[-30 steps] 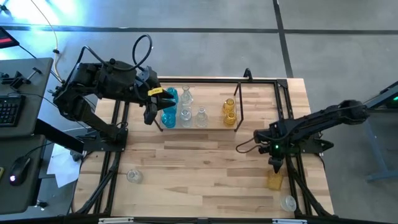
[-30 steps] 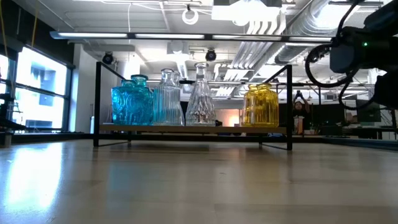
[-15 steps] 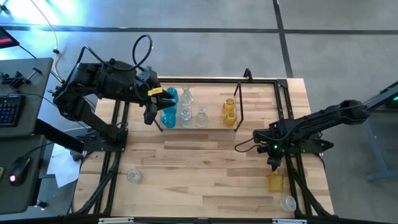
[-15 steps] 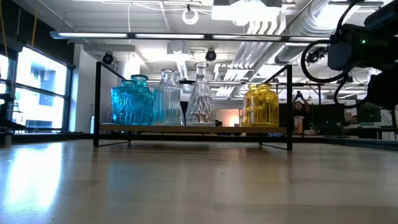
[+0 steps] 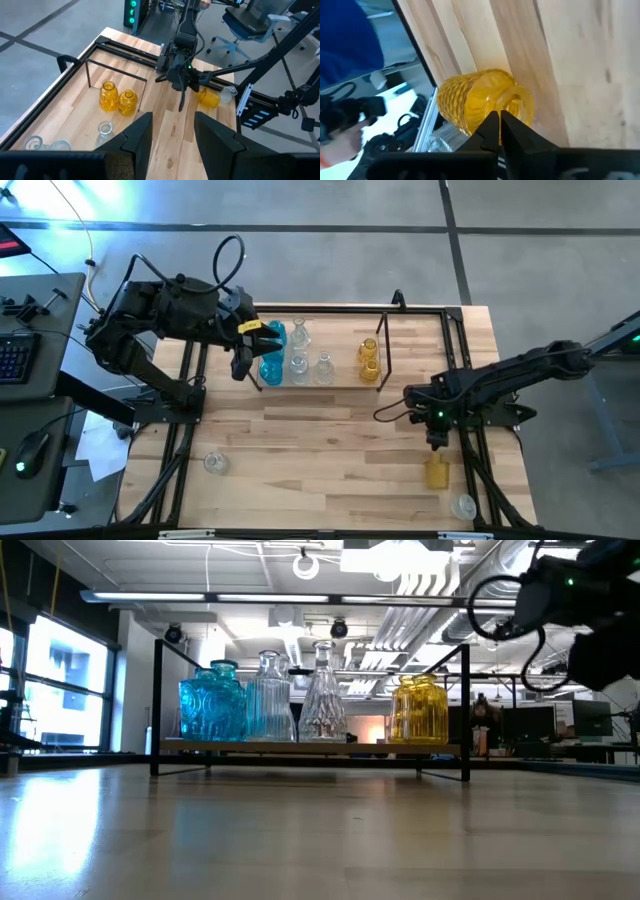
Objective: Sort vases onto shelf
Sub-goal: Put the yellow vase on the shelf aligned with the other yellow vases
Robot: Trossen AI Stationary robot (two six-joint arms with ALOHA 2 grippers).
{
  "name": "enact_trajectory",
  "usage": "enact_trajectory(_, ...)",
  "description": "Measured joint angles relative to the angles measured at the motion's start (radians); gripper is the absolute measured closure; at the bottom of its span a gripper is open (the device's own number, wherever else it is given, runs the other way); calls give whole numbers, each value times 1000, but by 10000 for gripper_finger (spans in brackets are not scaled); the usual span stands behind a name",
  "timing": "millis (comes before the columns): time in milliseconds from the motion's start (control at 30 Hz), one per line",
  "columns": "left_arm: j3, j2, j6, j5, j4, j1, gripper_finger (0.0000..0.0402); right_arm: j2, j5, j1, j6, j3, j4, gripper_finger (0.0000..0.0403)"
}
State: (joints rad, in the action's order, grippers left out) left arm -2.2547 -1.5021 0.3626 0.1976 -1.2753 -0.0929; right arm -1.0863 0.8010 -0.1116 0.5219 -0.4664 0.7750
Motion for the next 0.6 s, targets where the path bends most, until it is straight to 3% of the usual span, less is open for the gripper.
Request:
enact_trajectory(233,0,0,-7,0,2,0,266,0,-43,0,-25,-82,82,402)
enact_trajectory(433,0,0,-7,0,2,0,266,0,23,0,-34,-61,60,399)
enact_trajectory(600,0,0,-1,0,2,0,266,0,29,30,-75,-47,60,350)
